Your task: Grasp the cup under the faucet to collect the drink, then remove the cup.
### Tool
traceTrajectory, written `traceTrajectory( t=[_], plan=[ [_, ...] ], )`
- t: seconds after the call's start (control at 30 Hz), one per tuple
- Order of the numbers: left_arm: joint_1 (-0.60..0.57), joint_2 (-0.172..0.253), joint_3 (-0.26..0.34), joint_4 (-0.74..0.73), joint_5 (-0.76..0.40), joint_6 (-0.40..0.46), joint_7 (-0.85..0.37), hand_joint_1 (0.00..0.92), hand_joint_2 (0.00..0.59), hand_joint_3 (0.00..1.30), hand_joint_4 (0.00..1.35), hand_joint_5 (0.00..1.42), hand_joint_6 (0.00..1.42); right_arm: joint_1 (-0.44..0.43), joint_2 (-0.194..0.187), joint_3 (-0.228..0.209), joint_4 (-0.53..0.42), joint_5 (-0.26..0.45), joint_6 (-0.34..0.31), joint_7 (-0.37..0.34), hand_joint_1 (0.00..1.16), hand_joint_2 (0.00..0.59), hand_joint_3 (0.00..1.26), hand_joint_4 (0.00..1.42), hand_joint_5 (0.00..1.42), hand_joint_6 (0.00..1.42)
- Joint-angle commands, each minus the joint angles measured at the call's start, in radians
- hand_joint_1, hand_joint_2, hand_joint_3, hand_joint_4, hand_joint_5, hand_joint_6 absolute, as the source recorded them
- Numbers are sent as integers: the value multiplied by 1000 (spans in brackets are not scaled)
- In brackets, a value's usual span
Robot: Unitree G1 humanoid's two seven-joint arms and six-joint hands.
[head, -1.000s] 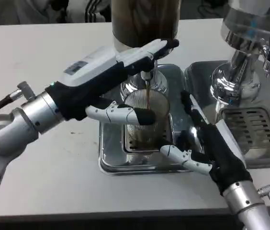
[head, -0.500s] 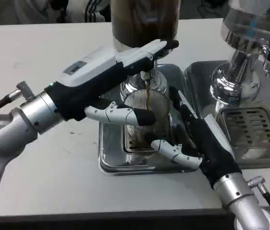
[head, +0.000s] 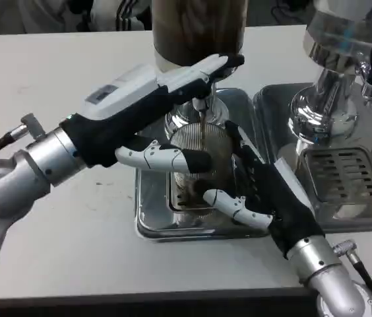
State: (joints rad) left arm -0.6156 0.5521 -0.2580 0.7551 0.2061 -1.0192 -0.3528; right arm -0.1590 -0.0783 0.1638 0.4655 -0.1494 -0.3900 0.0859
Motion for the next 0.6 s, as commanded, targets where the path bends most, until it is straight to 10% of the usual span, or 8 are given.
traceTrajectory(
  t=[0.03, 0.6],
  plan=[
    [43, 23, -35, 0, 45, 8, -64, 0, 52, 39, 0, 100, 82, -19, 11, -1, 16, 14, -8, 17, 610, 215, 0, 0, 0, 0],
    [41, 23, -27, 5, 24, 13, -74, 0, 56, 39, 5, 100, 89, -39, 29, -1, 42, 29, -15, 46, 603, 223, 0, 0, 0, 0]
  ],
)
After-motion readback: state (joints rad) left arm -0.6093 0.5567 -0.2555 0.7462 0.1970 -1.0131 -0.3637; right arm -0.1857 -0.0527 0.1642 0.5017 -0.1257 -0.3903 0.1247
